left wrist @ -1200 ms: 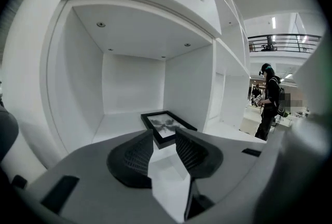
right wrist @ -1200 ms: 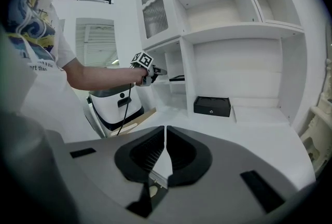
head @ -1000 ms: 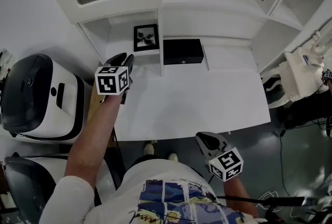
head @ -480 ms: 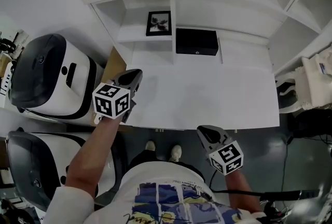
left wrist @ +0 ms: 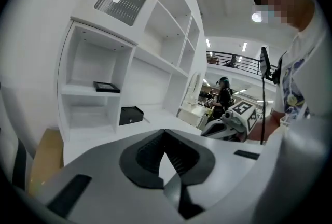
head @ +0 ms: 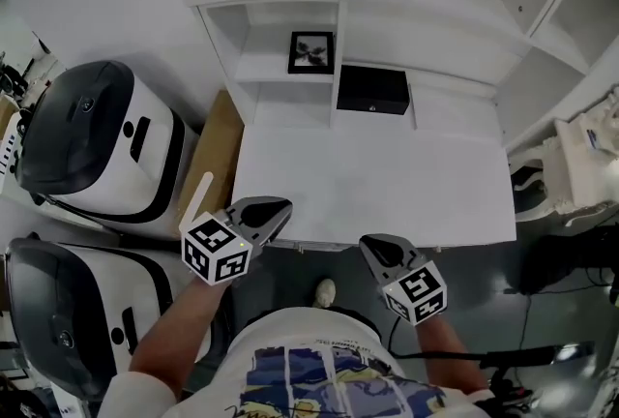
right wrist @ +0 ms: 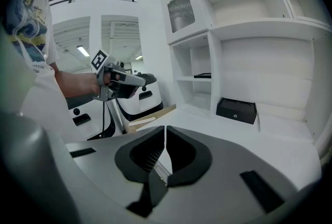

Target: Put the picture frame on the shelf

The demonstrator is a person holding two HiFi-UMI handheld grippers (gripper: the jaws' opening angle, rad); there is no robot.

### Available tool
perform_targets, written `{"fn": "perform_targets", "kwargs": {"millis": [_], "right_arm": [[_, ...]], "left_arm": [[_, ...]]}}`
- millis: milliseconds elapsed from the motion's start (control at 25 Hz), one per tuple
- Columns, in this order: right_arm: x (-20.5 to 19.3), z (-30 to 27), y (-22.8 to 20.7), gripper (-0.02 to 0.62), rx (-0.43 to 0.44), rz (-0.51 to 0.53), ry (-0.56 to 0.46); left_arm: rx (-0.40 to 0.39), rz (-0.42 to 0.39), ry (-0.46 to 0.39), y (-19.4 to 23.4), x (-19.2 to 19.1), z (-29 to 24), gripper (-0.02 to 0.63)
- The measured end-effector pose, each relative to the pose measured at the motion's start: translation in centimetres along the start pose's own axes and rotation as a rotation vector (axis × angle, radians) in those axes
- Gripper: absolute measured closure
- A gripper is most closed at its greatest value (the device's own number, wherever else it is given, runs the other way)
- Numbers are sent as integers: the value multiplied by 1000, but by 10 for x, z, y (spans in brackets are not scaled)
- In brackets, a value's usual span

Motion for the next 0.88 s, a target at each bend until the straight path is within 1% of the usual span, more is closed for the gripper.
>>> {"fn": "perform_targets", "kwargs": {"millis": [120, 200, 280, 360, 440, 600, 760, 880], "right_arm": [[9, -7, 21, 563, 9, 26, -1], [14, -11, 37, 565, 13, 38, -1], [18, -15, 54, 566, 16, 39, -3], [22, -18, 73, 566, 18, 43, -1], [27, -21, 92, 568, 18, 56, 5], [38, -25, 131, 569, 12, 70, 3], [44, -26, 171, 569, 6, 77, 7], [48, -25, 198, 571, 3, 76, 13]], "left_arm": [[-47, 24, 13, -13, -22, 25, 592], [-56, 21, 22, -19, -35, 43, 592], [-47, -6, 36, -24, -47, 61, 592], [-35, -58, 55, -31, -57, 78, 592], [-44, -87, 63, -38, -68, 94, 592], [-76, -73, 58, -47, -88, 131, 592], [-77, -98, 66, -52, -106, 165, 592], [-98, -82, 63, -57, -118, 186, 592]]}}
Point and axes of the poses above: the fingertips, and each gripper's own axes: z backward along the fingers, y to its left, x out of its top, the point moved 10 cm from there along z, backward along the fingers, and after that the axes turned 11 degrees about z, right-handed, at the moved point
